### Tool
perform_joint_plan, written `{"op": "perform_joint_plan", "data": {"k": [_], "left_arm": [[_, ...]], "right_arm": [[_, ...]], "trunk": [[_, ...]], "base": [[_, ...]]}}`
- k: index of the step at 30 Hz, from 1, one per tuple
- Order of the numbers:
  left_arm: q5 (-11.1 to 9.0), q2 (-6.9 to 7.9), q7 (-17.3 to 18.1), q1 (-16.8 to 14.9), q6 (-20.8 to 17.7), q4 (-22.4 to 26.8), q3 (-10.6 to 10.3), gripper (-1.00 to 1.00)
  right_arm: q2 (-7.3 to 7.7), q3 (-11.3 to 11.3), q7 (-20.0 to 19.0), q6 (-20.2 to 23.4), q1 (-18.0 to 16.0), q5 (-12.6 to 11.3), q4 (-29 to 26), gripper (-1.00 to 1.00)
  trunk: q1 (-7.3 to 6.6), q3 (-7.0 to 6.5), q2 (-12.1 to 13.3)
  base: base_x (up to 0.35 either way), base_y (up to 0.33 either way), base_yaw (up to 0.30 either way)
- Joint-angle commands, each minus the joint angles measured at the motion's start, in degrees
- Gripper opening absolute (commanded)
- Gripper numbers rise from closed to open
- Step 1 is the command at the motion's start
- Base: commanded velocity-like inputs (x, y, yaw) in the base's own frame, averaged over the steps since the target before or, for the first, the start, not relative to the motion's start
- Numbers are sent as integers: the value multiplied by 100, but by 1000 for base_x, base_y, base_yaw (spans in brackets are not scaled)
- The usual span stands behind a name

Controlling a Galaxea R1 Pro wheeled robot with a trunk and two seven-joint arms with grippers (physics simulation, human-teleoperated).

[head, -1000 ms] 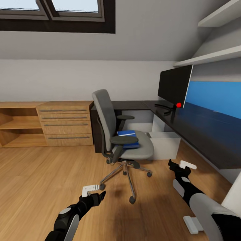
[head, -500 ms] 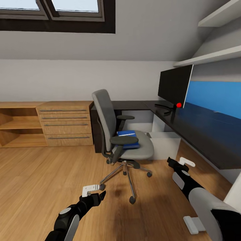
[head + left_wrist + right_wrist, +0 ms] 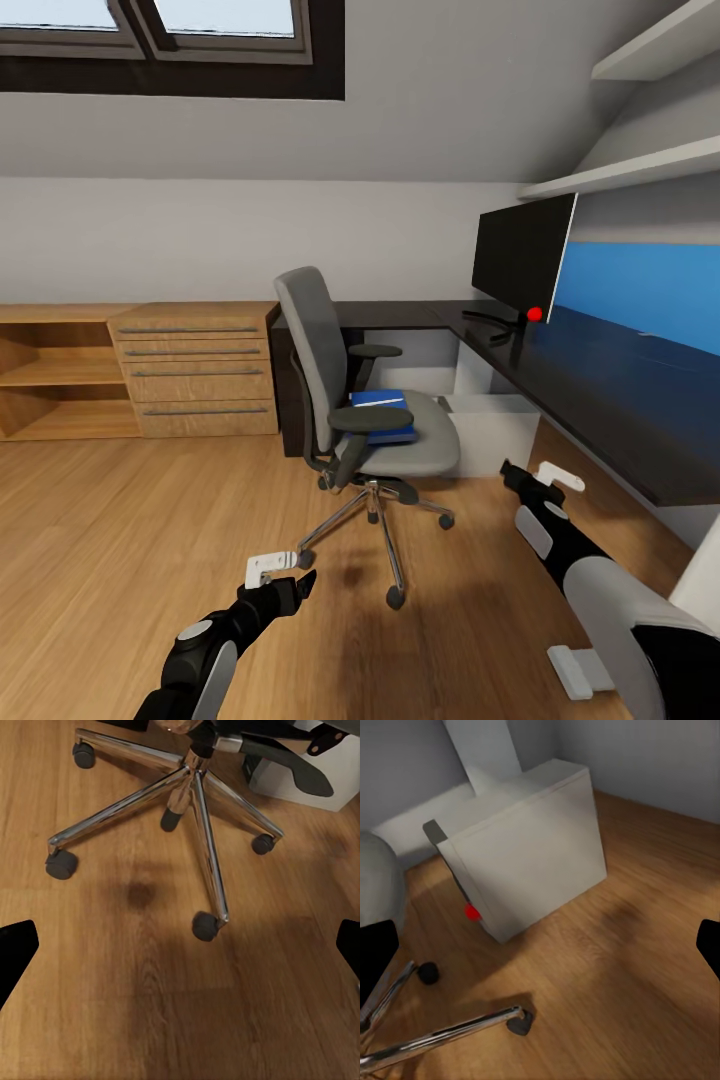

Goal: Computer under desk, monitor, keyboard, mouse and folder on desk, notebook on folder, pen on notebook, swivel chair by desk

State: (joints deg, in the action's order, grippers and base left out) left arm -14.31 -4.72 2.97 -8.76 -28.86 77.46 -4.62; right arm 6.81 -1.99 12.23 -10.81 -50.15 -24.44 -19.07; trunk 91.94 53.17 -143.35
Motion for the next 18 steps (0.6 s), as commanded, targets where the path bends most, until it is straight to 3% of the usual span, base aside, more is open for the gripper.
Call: {"op": "perform_joint_plan", "data": {"k": [1, 9, 18], "left_arm": [[-19, 0, 10, -2, -31, 6, 9, 100], [-19, 3, 10, -2, -31, 6, 10, 100], [-19, 6, 10, -2, -31, 6, 14, 100]], "right_arm": [[-2, 2, -1, -28, 0, -95, -43, 100], [-36, 2, -1, -35, 5, -160, -116, 100], [-62, -6, -3, -44, 5, -166, -137, 100]], "trunk": [[-1, 6, -3], [-1, 6, -3], [-1, 6, -3]], "base": [[0, 0, 0], [0, 0, 3], [0, 0, 189]]}}
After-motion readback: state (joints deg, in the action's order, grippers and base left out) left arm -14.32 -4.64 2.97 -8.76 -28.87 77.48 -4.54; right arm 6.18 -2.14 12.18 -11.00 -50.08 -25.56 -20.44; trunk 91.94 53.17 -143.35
